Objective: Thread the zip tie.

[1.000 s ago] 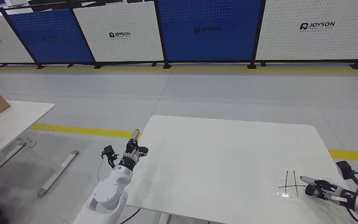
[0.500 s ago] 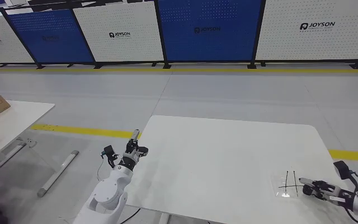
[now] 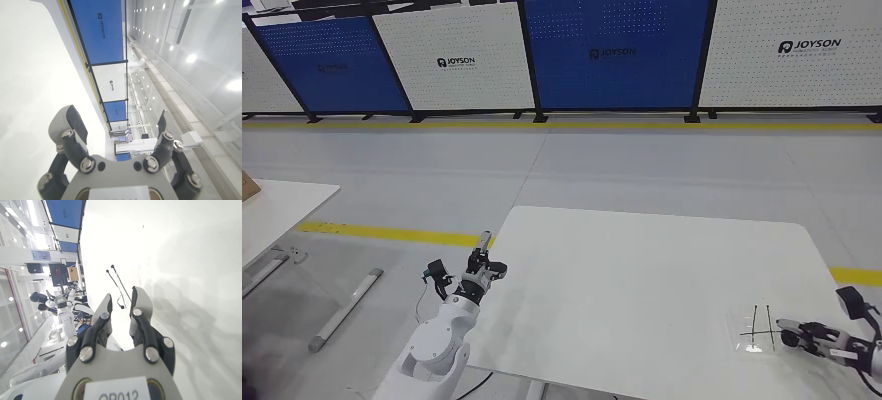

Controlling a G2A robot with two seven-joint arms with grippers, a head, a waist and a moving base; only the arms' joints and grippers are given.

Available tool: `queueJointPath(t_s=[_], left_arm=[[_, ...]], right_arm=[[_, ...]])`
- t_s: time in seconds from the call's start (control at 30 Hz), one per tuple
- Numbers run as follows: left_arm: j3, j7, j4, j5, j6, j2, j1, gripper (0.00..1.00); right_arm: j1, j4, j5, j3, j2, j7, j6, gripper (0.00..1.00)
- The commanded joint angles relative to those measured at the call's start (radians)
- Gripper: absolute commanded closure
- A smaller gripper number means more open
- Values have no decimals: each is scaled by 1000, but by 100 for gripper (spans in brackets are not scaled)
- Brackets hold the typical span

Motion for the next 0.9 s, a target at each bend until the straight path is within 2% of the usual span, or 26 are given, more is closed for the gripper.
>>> queueJointPath(t_s=[0.0, 0.2, 0.3, 0.6, 0.87], left_arm=[[0, 0, 0, 0, 0, 0, 0, 0], [0, 0, 0, 0, 0, 0, 0, 0], [0, 0, 0, 0, 0, 0, 0, 0], [0, 0, 0, 0, 0, 0, 0, 0], [0, 0, 0, 0, 0, 0, 0, 0]], right_arm=[[2, 1, 1, -5, 0, -1, -1, 76], [11, 10, 6, -17, 3, -1, -5, 84], [12, 12, 9, -21, 4, -1, -7, 100], [4, 8, 41, -5, 13, 12, -22, 100], [-18, 2, 124, 38, 22, 24, -41, 100]])
